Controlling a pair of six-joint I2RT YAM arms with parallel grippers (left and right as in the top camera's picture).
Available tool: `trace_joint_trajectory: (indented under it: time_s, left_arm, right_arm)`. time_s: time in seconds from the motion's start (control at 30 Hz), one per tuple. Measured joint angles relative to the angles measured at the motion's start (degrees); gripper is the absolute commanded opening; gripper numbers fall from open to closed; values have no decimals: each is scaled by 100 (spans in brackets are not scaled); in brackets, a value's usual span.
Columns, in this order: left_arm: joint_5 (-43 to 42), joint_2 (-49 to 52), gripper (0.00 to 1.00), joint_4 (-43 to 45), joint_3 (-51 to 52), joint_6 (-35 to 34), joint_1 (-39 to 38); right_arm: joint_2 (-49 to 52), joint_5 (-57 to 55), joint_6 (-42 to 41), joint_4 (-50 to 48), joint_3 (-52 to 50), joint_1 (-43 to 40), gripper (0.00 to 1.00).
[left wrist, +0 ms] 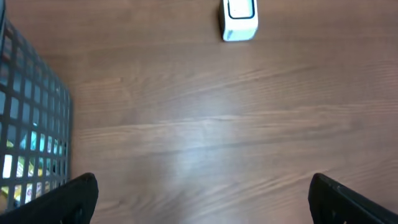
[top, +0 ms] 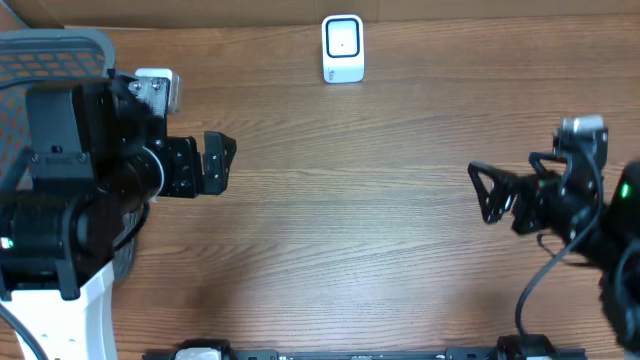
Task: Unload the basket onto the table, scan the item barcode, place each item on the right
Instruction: 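Move the left gripper over the basket, lift right arm aside, then grasp the white Pantene tube in the basket with the left gripper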
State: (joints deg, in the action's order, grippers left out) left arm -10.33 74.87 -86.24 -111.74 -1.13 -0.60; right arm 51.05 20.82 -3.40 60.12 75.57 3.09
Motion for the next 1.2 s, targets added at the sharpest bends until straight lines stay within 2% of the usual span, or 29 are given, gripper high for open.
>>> trace_joint_trajectory:
  time_s: [0.13,0.4,0.63,0.77,0.87,1.07,1.2]
  left_arm:
    - [-85,55,100,-48,-131,-24,2]
    - [-225,70,100,208,-199,-55,2]
    - [901,92,100,208,-686,-634,326]
    - [1650,92,100,221,-820,-970,1069]
    - [1939,142,100,221,-828,-1106,1932]
    - [1576,723,97,109,-859,-1456,3845]
    - [1263,1305,100,26,-859,-1657,4557]
  right_arm:
    - [745,81,83,450,848,0,100]
    - [1410,566,20,752,953,0,100]
    - [1589,636,42,1126,953,0,100]
    - [1604,623,42,1154,951,0,100]
    - [1604,621,42,1156,953,0,100]
    - [1604,621,44,1176,953,0,100]
    - [1604,619,44,1233,953,0,100]
